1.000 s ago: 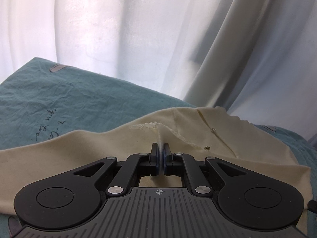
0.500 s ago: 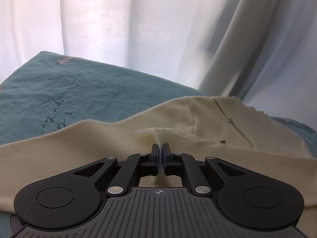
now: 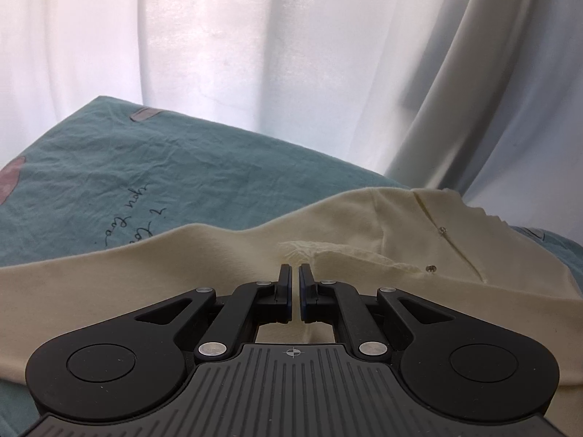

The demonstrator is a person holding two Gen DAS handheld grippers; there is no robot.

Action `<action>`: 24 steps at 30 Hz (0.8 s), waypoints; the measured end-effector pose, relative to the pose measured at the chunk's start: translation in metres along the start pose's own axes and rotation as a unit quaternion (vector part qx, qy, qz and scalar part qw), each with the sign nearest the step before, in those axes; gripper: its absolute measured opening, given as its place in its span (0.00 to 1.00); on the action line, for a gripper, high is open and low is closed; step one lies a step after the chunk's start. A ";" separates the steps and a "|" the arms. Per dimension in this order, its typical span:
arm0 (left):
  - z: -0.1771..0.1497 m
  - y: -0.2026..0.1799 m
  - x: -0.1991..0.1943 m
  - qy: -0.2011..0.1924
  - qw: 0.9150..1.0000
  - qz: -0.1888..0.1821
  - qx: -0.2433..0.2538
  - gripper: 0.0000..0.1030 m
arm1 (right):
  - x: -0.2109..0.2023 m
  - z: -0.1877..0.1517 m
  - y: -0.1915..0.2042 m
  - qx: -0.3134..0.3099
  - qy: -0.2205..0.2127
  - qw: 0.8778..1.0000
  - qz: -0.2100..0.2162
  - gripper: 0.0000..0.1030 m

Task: Fold small clothes

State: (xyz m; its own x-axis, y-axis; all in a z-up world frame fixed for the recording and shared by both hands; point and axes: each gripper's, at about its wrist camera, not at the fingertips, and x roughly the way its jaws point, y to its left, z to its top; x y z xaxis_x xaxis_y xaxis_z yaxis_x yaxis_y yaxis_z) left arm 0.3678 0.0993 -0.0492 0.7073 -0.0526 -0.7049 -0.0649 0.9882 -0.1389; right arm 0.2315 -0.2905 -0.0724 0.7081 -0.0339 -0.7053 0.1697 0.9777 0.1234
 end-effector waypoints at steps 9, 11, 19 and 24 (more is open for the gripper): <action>-0.015 -0.016 0.004 0.035 0.999 -0.033 0.006 0.25 | -0.004 0.002 0.008 -0.020 -0.009 1.000 -0.002 0.16; -0.019 -0.017 0.006 0.040 0.999 -0.021 0.006 0.26 | -0.002 0.001 0.012 -0.032 -0.010 0.999 -0.006 0.16; -0.017 -0.016 0.007 0.043 0.999 -0.016 -0.001 0.24 | 0.009 -0.003 0.022 -0.086 -0.014 0.996 -0.023 0.16; -0.018 -0.011 0.004 0.045 0.999 -0.012 -0.019 0.30 | 0.014 -0.002 0.025 -0.104 -0.019 0.994 -0.034 0.16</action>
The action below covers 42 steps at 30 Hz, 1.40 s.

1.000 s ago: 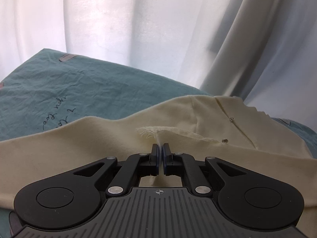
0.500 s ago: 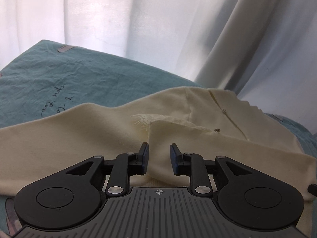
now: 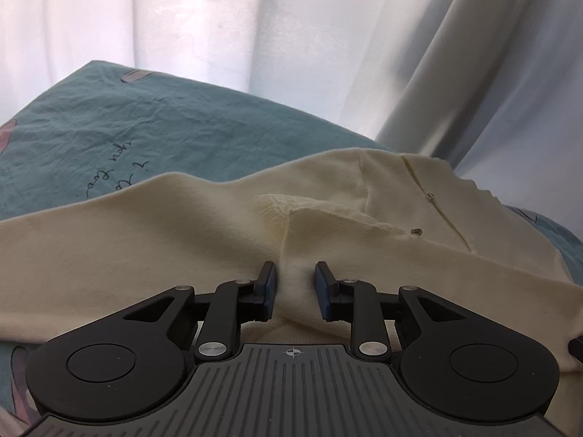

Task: Fold small clothes

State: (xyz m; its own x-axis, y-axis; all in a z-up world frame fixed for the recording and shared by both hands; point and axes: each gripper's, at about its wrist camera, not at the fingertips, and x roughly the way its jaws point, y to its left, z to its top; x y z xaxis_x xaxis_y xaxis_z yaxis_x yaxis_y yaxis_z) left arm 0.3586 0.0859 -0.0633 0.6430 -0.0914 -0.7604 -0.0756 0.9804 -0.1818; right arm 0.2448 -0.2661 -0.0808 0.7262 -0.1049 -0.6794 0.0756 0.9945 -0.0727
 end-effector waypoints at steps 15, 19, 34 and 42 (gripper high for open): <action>-0.062 0.191 -0.095 -0.058 0.934 0.051 -0.350 0.53 | -0.063 -0.028 0.003 0.048 -0.003 0.997 0.054 0.40; -0.076 0.240 -0.115 -0.093 0.892 0.064 -0.437 0.50 | -0.067 -0.030 0.005 0.055 0.001 0.997 0.061 0.40; -0.094 0.307 -0.109 -0.183 0.814 0.026 -0.550 0.31 | -0.064 -0.030 0.020 0.049 0.013 0.996 0.072 0.41; -0.084 0.316 -0.106 -0.183 0.818 0.075 -0.540 0.08 | -0.058 -0.033 0.013 0.053 0.017 0.997 0.057 0.41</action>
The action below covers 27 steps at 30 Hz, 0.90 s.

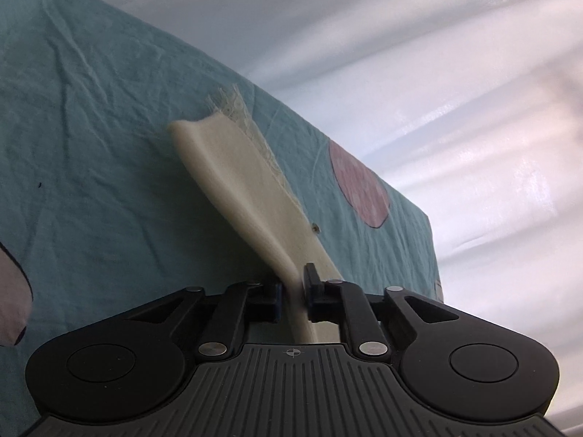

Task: Fold small clothes

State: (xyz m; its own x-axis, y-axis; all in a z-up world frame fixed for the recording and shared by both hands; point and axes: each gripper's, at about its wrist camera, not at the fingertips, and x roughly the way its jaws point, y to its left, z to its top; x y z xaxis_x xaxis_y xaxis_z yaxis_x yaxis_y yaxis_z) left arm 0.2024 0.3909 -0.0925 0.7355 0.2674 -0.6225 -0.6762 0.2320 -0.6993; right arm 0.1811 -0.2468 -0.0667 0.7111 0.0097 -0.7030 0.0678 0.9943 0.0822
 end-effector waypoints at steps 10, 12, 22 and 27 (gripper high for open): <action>-0.040 -0.094 -0.036 -0.038 0.980 -0.101 0.169 0.08 | -0.005 0.002 -0.005 0.006 -0.009 1.000 0.003 0.41; -0.072 -0.133 -0.054 -0.031 0.955 -0.162 0.246 0.08 | -0.007 0.003 -0.007 0.008 -0.012 1.000 0.003 0.41; -0.320 -0.219 -0.079 0.139 0.735 -0.288 0.598 0.40 | -0.019 0.004 -0.013 0.023 -0.023 0.999 0.012 0.41; -0.367 -0.194 -0.071 0.186 0.697 -0.258 0.643 0.47 | -0.023 0.004 -0.020 0.033 -0.022 0.999 0.013 0.41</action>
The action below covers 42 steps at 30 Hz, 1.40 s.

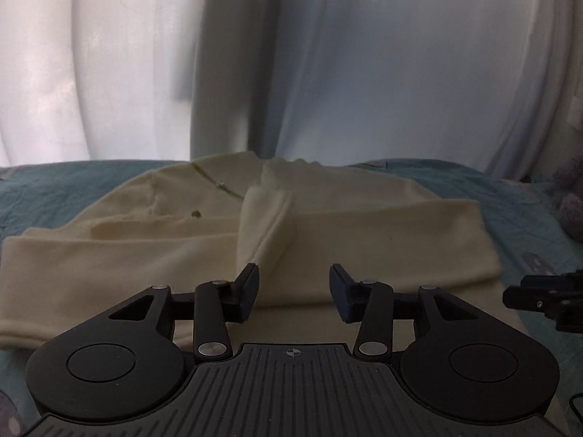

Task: Fold small clothes

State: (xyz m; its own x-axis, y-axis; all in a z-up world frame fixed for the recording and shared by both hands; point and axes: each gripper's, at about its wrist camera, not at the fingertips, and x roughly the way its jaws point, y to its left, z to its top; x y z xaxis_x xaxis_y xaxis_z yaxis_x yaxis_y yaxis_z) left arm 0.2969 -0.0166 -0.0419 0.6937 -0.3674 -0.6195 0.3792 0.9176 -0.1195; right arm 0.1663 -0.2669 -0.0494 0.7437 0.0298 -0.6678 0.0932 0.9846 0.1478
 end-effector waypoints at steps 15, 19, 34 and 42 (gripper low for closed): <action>0.024 0.064 -0.006 -0.015 0.991 -0.004 -0.136 0.58 | 0.028 0.029 0.025 0.004 0.003 0.997 0.080 0.41; 0.033 0.059 0.027 0.012 0.989 -0.039 -0.144 0.60 | 0.030 0.030 0.036 -0.003 0.003 0.996 0.092 0.41; 0.008 0.017 -0.009 0.019 0.994 -0.069 -0.083 0.75 | 0.033 0.032 0.004 0.038 0.008 0.996 0.080 0.41; -0.021 0.061 -0.037 0.049 0.987 0.055 -0.145 0.75 | 0.079 0.038 0.028 0.050 0.065 0.986 0.143 0.41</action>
State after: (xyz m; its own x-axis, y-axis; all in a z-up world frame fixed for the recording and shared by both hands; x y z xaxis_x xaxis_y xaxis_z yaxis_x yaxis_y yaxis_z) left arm 0.2820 0.0560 -0.0424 0.6527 -0.2605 -0.7114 0.1047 0.9610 -0.2559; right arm 0.2532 -0.2436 -0.0701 0.6583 0.3321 -0.6755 -0.0380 0.9109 0.4108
